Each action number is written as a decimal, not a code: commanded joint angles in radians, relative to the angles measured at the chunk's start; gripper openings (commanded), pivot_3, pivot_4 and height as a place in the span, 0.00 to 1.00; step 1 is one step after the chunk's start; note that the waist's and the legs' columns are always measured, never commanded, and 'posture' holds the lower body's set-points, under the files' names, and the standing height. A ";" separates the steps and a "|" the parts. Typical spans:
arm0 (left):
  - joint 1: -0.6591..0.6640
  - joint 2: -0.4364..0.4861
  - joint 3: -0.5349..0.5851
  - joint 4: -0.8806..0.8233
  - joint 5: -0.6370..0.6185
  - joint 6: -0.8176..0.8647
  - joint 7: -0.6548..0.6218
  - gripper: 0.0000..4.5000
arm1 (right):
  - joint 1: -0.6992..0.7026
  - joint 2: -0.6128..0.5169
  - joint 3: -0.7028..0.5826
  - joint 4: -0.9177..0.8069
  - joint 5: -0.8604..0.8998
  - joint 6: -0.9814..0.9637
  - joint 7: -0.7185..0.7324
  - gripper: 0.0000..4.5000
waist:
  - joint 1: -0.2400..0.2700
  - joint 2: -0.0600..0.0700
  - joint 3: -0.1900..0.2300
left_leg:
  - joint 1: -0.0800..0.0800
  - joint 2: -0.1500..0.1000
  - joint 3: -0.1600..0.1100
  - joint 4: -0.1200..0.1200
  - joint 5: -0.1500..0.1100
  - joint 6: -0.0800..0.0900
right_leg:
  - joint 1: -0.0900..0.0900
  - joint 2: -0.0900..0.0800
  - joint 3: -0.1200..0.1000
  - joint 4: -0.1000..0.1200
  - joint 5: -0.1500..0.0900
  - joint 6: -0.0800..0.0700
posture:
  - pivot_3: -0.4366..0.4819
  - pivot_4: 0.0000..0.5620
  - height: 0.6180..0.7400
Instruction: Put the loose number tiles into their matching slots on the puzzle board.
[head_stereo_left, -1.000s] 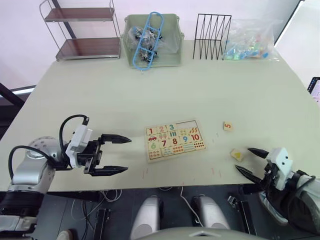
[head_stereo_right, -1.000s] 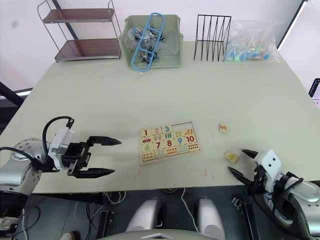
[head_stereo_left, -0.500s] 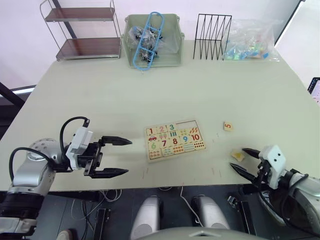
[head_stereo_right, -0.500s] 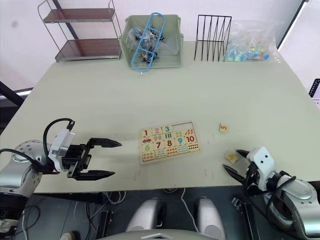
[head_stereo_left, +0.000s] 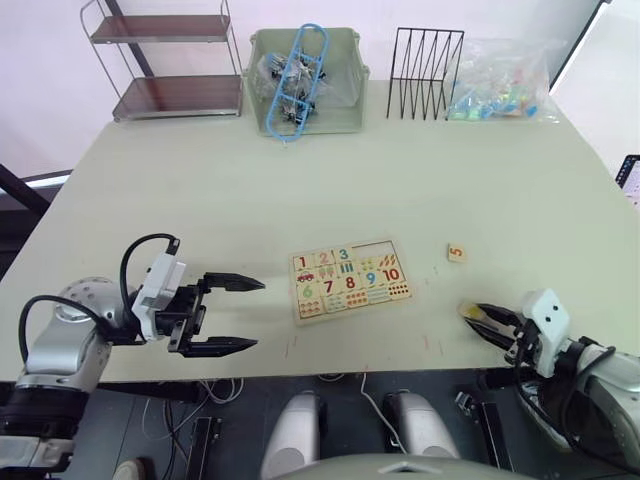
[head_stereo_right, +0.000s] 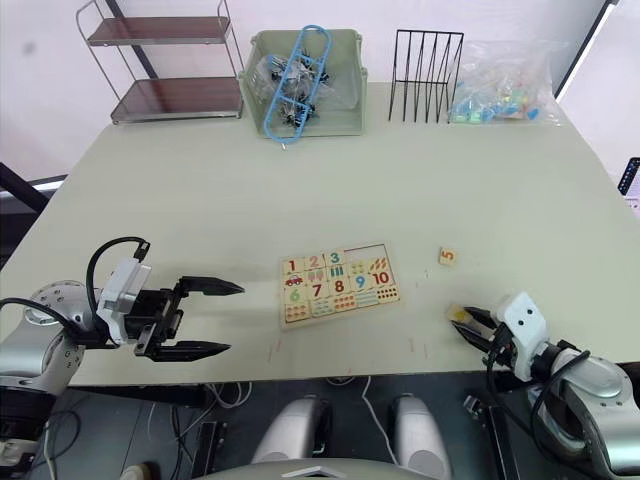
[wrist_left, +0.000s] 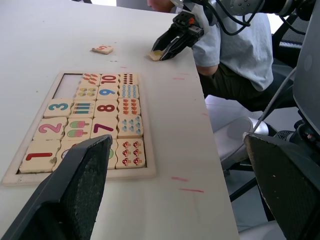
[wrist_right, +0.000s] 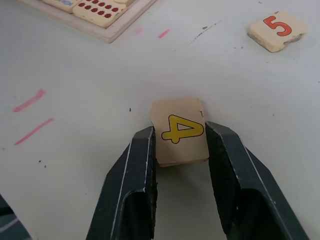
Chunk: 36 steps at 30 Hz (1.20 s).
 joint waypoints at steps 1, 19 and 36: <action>-0.006 -0.004 0.040 -0.023 -0.004 0.008 -0.028 1.00 | -0.046 -0.038 -0.034 -0.054 0.045 0.064 0.008 0.20 | -0.001 0.000 0.000 | 0.000 0.000 0.000 0.000 0.000 0.000 | 0.000 0.000 0.000 0.000 0.000 0.000 | 0.48 0.27 1.00; 0.040 -0.088 0.115 -0.121 0.008 0.055 0.140 1.00 | -0.662 -0.197 0.221 0.088 0.104 0.379 0.232 0.20 | -0.003 0.001 0.001 | -0.002 0.000 -0.001 0.000 0.000 0.000 | -0.002 0.000 0.000 0.000 0.003 0.003 | 0.48 0.27 1.00; 0.203 -0.113 0.237 -0.256 -0.002 0.094 0.252 1.00 | -1.116 -0.092 0.580 0.370 -0.082 0.385 0.470 0.20 | -0.003 0.001 0.003 | -0.003 0.000 -0.002 0.000 0.000 0.000 | -0.003 -0.002 -0.001 0.000 0.003 0.002 | 0.48 0.27 1.00</action>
